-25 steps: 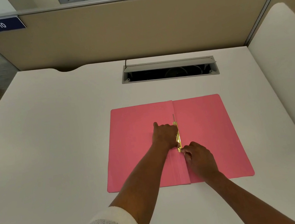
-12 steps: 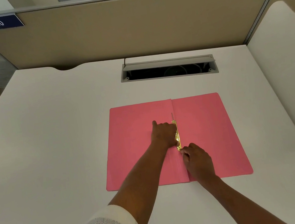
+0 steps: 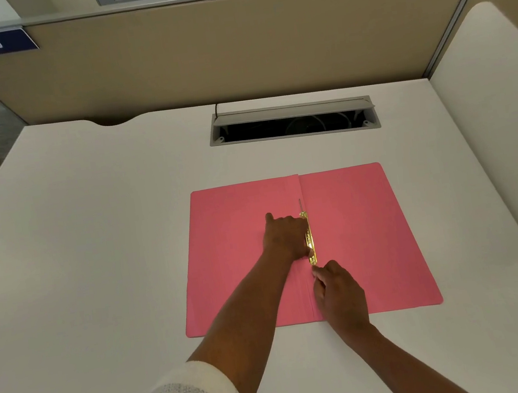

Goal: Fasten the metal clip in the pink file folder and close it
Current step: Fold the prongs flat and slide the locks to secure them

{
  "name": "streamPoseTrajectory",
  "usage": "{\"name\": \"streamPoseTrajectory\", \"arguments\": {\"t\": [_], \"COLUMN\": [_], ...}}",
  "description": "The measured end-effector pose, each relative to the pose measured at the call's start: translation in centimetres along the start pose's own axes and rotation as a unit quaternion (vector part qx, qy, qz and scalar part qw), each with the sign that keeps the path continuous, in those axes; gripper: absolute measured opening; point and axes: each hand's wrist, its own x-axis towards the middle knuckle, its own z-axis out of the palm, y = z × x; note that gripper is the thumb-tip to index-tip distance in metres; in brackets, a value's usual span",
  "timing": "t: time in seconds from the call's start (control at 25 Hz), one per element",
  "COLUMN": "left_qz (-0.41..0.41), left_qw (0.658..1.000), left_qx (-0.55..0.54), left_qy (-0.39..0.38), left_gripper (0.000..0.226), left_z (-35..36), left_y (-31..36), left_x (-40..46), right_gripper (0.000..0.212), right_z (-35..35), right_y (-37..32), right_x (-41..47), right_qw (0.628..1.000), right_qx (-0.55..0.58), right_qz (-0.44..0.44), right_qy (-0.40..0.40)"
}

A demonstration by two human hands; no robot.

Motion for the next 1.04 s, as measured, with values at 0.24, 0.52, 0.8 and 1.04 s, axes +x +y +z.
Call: {"name": "streamPoseTrajectory", "arguments": {"t": [0.24,0.52,0.8,1.04], "left_qz": [0.002,0.0,0.0,0.002], "left_qw": [1.0,1.0,1.0,1.0], "left_qx": [-0.002,-0.015,-0.022,-0.004], "left_qy": [-0.003,-0.003,0.006,0.015], "left_gripper": [0.05,0.054,0.056,0.064], "left_z": [0.0,0.5,1.0,1.4], "left_y": [0.0,-0.1,-0.3,-0.3], "left_x": [0.0,-0.2,-0.3,-0.3], "right_gripper": [0.028,0.019,0.063,0.079], "right_z": [-0.1,0.2,-1.0,-0.2], "right_y": [0.6,3.1,7.2,9.5], "right_x": [-0.2,1.5,7.5,8.9], "right_qw": [1.0,0.998,0.992,0.987], "right_qx": [0.018,-0.014,-0.11,-0.148], "right_qz": [-0.011,-0.035,-0.016,-0.021], "right_qy": [0.0,0.047,-0.059,-0.056]}}
